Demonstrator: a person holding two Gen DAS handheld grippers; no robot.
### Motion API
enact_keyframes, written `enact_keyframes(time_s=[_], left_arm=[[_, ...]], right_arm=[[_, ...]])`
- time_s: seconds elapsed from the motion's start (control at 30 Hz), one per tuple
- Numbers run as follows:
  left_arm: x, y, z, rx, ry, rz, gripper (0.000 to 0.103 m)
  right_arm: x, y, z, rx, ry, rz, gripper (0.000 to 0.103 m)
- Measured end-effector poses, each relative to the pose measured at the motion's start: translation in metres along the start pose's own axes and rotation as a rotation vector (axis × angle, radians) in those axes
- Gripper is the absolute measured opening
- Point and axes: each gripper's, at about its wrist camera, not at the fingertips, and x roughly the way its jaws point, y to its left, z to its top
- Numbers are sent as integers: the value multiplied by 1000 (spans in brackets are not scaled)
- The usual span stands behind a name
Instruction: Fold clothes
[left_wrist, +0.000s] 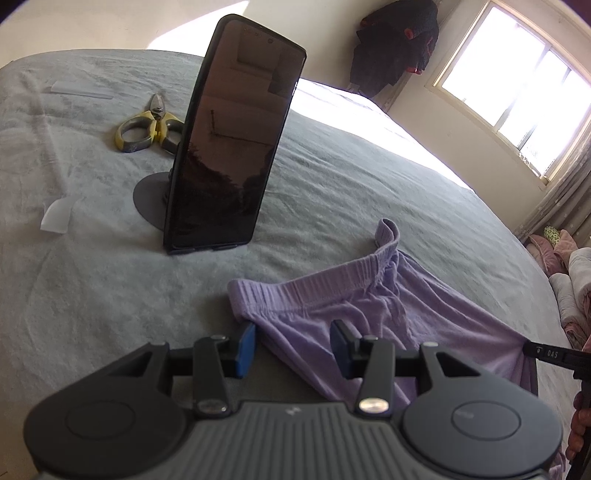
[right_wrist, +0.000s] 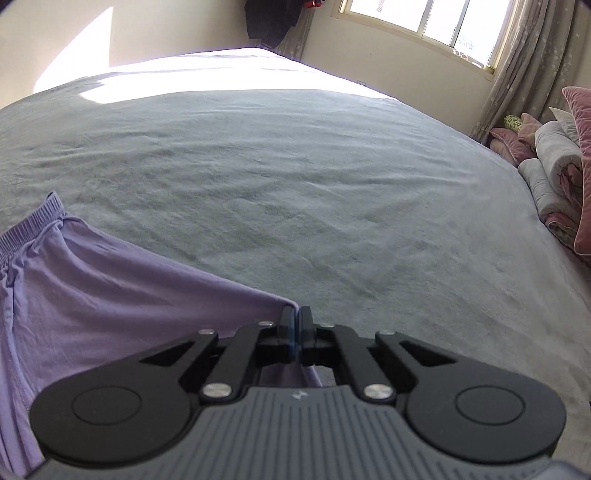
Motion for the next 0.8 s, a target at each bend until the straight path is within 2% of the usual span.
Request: enact_keyframes(time_s=[0.17,0.33,0.4,0.47,0.53,0.63,0.8], left_arm=[[4,-2,2,16,-5,9,44],[2,-6,9,27,29,12,44],[-2,-13,16,49,32,-18,47],[-6,-25,24,82,18,-57,62],[-6,-37,31,113,14,-88,64],[12,-60,45,167,57,-107,64],[36,-81,71,190,173,-102,64]], right_arm=[[25,-6,18,15,1,-38,0],[48,-2,16,29,44,-26,0],[54,0,10,34,63,-13,1],[52,-3,8,42,63,6,2],[50,-6,6,51,63,25,2],[46,-15,7,76,73,77,12],[39,-39,6,147,87,179,14]])
